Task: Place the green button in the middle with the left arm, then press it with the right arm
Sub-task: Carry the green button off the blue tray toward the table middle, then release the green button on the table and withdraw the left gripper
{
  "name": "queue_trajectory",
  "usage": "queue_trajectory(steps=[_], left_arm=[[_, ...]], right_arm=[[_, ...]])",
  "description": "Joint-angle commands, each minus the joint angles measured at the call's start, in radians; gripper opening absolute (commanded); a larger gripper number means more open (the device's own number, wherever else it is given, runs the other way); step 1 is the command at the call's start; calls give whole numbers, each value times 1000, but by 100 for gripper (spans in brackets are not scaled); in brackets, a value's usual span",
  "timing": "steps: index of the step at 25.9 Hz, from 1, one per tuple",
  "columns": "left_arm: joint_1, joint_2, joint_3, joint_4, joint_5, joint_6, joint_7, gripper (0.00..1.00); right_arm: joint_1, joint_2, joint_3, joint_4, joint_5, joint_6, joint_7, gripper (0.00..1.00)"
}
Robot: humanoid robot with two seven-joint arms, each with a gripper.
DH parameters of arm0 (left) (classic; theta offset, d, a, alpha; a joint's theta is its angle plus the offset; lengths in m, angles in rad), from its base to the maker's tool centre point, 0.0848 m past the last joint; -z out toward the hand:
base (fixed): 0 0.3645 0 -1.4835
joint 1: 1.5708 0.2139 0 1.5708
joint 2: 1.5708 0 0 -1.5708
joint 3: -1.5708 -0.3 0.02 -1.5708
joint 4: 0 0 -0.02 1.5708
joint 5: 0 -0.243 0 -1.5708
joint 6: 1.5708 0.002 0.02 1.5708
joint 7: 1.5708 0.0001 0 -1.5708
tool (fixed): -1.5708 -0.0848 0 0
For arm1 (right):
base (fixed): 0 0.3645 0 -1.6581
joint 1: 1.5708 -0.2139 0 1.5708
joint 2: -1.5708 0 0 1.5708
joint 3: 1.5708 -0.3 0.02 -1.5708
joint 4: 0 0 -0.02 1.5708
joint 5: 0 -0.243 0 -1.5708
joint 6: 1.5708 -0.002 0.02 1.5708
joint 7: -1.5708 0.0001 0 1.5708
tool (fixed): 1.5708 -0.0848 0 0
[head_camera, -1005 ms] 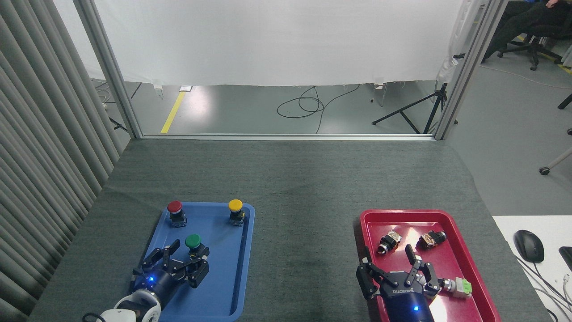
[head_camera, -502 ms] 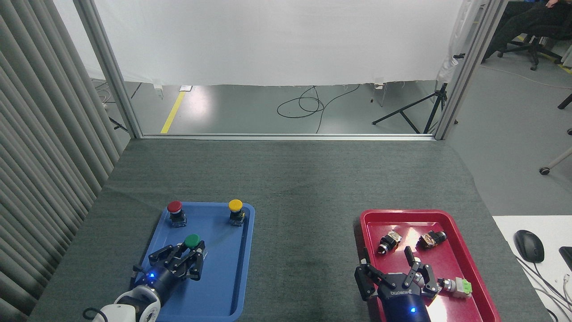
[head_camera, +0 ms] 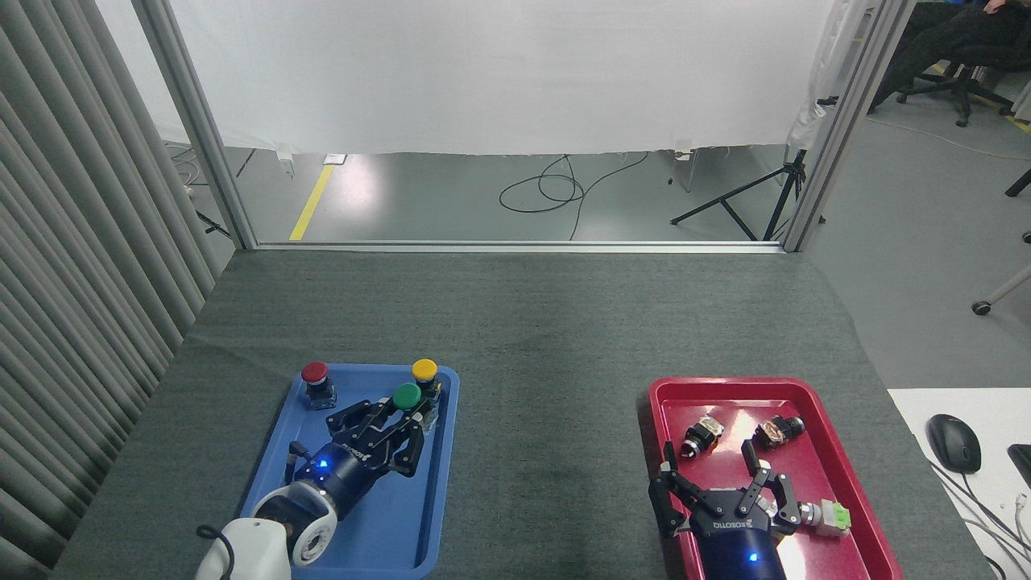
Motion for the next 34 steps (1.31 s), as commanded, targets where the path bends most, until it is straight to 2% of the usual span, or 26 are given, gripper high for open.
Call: queue_trajectory(steps=[1, 3, 7, 12, 18, 21, 22, 23, 26, 27, 31, 34], left_arm=[[-29, -54, -61, 3, -4, 11, -1, 0], [-40, -87, -89, 32, -27, 26, -2, 0], [-57, -167, -115, 109, -118, 49, -2, 0], [-72, -264, -135, 203, -194, 77, -1, 0], [-69, -275, -192, 238, -194, 127, 4, 1], [-63, -270, -193, 246, -194, 129, 5, 6], [-62, -270, -192, 246, -193, 129, 7, 11], [-60, -270, -193, 246, -191, 127, 10, 24], [-57, -275, -193, 243, -190, 107, 18, 86], [-57, -273, -195, 238, -190, 100, 18, 100], [-34, -272, -196, 214, -185, 94, 16, 100], [-3, -265, -195, 126, -182, 106, 10, 100]], right_arm=[[-2, 2, 3, -10, -3, -45, 6, 100], [4, -1, 3, -33, -3, -53, 4, 100], [4, -10, -31, 24, -34, -78, 1, 100], [7, -33, -31, 5, -48, -84, -1, 100], [18, -10, -40, -1, -46, -85, 2, 100], [16, -9, -46, -1, -46, -88, 2, 100], [16, -13, -43, -1, -48, -87, 2, 100], [16, -18, -43, -2, -48, -85, 2, 100], [16, -12, -40, -1, -46, -84, 1, 100], [16, -9, -40, -1, -46, -84, 2, 100], [21, -7, -34, -1, -48, -84, 1, 100], [20, -10, -31, 4, -52, -79, -1, 99]])
